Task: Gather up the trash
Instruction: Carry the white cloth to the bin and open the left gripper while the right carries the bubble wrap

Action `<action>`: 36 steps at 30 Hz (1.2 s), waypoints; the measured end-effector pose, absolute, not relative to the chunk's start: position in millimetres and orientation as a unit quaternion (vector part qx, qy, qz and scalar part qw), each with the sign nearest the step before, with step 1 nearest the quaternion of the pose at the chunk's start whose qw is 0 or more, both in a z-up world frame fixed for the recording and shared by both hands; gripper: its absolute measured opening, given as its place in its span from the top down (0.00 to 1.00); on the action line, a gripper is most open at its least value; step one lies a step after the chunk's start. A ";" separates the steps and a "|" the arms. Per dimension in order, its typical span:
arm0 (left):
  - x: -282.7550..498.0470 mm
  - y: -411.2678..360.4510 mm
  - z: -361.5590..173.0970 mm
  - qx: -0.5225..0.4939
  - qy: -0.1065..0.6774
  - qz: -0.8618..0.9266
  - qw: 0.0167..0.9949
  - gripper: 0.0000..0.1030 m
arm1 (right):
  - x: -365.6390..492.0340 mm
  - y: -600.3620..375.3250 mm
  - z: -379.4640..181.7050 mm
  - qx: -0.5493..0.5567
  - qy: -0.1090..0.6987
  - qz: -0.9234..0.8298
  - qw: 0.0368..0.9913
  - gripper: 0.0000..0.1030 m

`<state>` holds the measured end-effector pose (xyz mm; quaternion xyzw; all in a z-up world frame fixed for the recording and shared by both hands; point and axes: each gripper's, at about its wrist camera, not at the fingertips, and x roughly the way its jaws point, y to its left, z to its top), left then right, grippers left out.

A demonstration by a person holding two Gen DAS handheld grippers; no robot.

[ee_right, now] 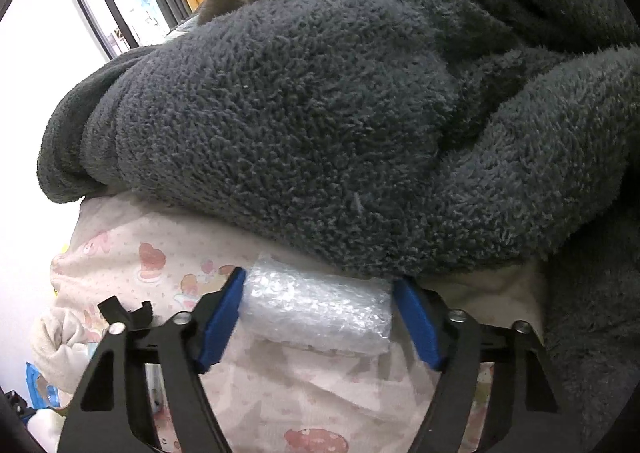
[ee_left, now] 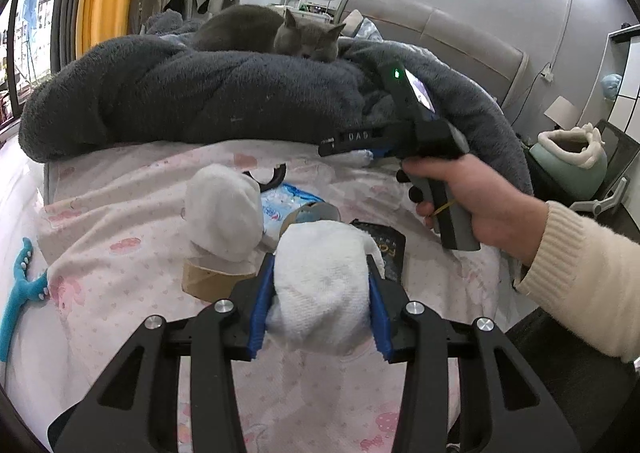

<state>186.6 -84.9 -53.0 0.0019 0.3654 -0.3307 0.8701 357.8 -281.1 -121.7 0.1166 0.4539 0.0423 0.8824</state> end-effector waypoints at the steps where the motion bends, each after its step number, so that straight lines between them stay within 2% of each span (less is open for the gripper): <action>1: 186.2 -83.5 -51.1 0.000 0.363 -0.329 0.872 0.56 | 357.6 -282.2 -121.7 0.119 0.454 0.041 0.882 0.32; 19: 159.8 -25.6 -19.4 -0.043 0.307 -0.237 0.921 0.56 | 313.6 -234.6 -82.3 0.095 0.420 0.065 0.900 0.34; 36: 121.1 24.6 -29.0 -0.045 0.325 -0.149 0.933 0.55 | 246.9 -157.2 -41.3 0.083 0.370 0.154 0.912 0.34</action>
